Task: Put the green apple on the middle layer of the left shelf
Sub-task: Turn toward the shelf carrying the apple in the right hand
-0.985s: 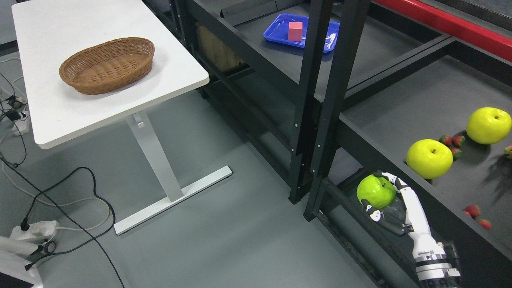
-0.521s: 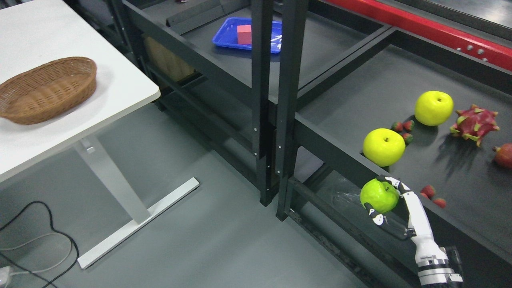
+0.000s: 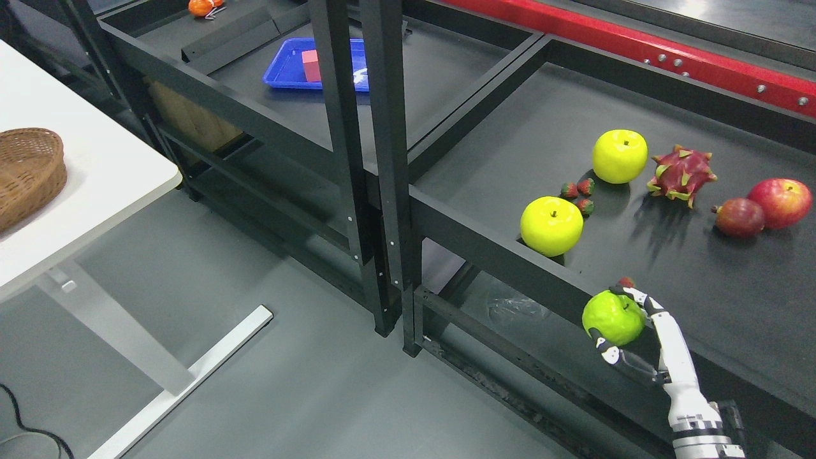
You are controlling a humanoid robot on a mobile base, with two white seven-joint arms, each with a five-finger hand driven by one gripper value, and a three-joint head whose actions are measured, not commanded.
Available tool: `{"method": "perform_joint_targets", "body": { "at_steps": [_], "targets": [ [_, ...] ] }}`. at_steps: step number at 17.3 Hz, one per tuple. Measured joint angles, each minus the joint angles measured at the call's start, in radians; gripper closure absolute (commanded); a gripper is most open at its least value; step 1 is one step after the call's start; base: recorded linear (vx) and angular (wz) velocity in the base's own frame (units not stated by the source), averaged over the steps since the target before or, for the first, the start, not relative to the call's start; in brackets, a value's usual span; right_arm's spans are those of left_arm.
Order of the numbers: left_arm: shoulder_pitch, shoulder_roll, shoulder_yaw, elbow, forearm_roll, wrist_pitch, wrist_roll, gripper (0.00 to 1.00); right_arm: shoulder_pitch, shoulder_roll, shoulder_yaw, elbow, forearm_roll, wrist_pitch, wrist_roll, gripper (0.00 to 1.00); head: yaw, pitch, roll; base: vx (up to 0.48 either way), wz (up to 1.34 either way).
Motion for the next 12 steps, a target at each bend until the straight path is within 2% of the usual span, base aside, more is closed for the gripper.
{"method": "perform_joint_targets", "body": {
  "at_steps": [8, 12],
  "targets": [
    [0.000, 0.000, 0.000, 0.000, 0.000, 0.000, 0.000, 0.00, 0.002, 0.000, -0.030, 0.000, -0.008, 0.004, -0.013, 1.00, 0.0000, 0.000, 0.000, 0.034, -0.18],
    [0.000, 0.000, 0.000, 0.000, 0.000, 0.000, 0.000, 0.00, -0.030, 0.000, -0.072, -0.001, -0.028, -0.068, -0.015, 1.00, 0.0000, 0.000, 0.000, 0.024, -0.14]
  ]
}}
